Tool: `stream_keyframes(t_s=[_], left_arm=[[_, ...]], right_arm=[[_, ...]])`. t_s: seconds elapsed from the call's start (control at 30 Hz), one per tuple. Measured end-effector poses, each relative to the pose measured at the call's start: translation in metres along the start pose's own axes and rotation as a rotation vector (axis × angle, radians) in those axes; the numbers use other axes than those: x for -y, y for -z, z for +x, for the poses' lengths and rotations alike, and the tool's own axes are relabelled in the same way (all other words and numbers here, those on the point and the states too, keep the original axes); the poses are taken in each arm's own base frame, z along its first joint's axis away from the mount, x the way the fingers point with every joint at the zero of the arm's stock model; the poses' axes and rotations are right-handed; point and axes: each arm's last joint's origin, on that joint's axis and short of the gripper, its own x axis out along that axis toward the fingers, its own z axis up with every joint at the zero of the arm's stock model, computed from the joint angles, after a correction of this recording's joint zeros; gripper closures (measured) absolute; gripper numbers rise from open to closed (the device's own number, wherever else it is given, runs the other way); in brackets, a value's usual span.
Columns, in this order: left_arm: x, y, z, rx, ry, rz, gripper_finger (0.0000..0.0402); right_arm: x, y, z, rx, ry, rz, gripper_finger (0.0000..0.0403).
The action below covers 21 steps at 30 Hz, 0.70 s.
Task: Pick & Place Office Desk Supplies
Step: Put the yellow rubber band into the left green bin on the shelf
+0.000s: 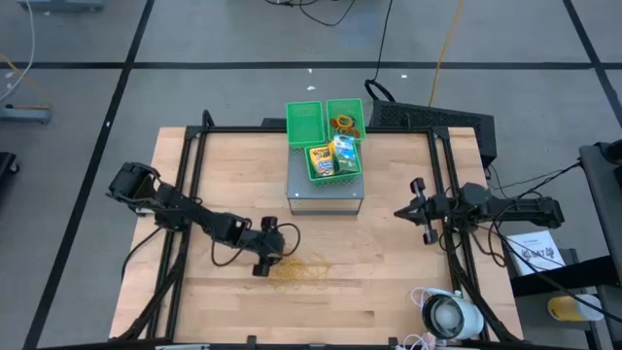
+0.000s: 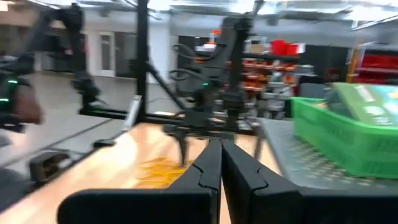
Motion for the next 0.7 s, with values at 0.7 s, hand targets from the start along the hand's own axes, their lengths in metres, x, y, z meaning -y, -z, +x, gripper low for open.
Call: stream_keyframes(t_s=[0.7], left_arm=[[-0.0036, -0.0005, 0.0005, -0.003, 0.02, 0.012, 0.0315]], right_arm=[[0.0001, 0.0002, 0.0, -0.001, 0.003, 0.122, 0.0403]])
